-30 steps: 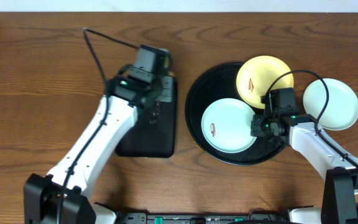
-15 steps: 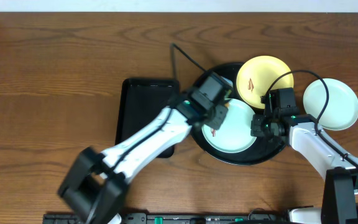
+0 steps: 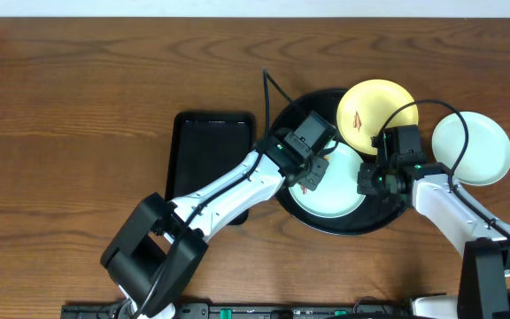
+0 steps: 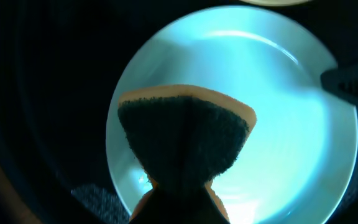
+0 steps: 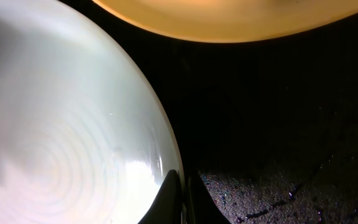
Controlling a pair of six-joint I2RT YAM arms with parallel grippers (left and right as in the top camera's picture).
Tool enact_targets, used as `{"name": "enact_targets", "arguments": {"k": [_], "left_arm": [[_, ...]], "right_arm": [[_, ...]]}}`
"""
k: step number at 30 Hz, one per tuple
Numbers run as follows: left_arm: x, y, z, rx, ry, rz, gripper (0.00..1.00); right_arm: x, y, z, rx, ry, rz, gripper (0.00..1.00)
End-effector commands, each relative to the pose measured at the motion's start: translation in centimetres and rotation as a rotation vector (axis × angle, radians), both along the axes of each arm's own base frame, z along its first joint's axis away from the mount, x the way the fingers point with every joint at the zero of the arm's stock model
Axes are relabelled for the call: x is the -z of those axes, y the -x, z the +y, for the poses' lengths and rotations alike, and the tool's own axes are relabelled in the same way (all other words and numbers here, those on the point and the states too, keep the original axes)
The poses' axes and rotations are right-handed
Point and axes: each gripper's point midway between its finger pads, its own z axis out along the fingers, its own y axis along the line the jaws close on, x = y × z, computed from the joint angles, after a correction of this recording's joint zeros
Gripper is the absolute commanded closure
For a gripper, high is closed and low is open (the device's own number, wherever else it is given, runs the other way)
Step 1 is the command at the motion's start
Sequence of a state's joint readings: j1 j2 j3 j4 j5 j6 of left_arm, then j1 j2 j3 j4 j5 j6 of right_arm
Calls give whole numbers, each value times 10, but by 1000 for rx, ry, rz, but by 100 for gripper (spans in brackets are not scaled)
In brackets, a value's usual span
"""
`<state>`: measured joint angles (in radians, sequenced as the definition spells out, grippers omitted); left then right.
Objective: Clean dirty plates on tray and stack at the side
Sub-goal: 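Scrub the red stain on the light green plate with the sponge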
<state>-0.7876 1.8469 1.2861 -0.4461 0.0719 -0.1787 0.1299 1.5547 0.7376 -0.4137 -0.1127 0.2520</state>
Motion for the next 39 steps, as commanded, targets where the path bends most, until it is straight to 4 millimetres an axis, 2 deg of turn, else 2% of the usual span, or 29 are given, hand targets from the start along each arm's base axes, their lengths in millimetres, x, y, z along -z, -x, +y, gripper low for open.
{"name": "enact_targets", "arguments": {"k": [1, 5, 11, 25, 30, 39], "left_arm": [[8, 0, 4, 9, -19, -8, 92], [16, -4, 2, 5, -25, -12, 92], [33, -12, 14, -33, -108, -39, 92], [66, -1, 18, -55, -142, 54, 92], [81, 11, 11, -42, -108, 134, 92], [82, 32, -2, -90, -16, 280, 92]], "right_arm": [[-5, -2, 2, -12, 6, -21, 99], [-5, -2, 2, -12, 6, -21, 99], [-5, -2, 2, -12, 6, -21, 99], [-4, -1, 2, -12, 6, -19, 99], [-3, 0, 1, -12, 6, -19, 99], [-2, 0, 1, -12, 7, -19, 99]]}}
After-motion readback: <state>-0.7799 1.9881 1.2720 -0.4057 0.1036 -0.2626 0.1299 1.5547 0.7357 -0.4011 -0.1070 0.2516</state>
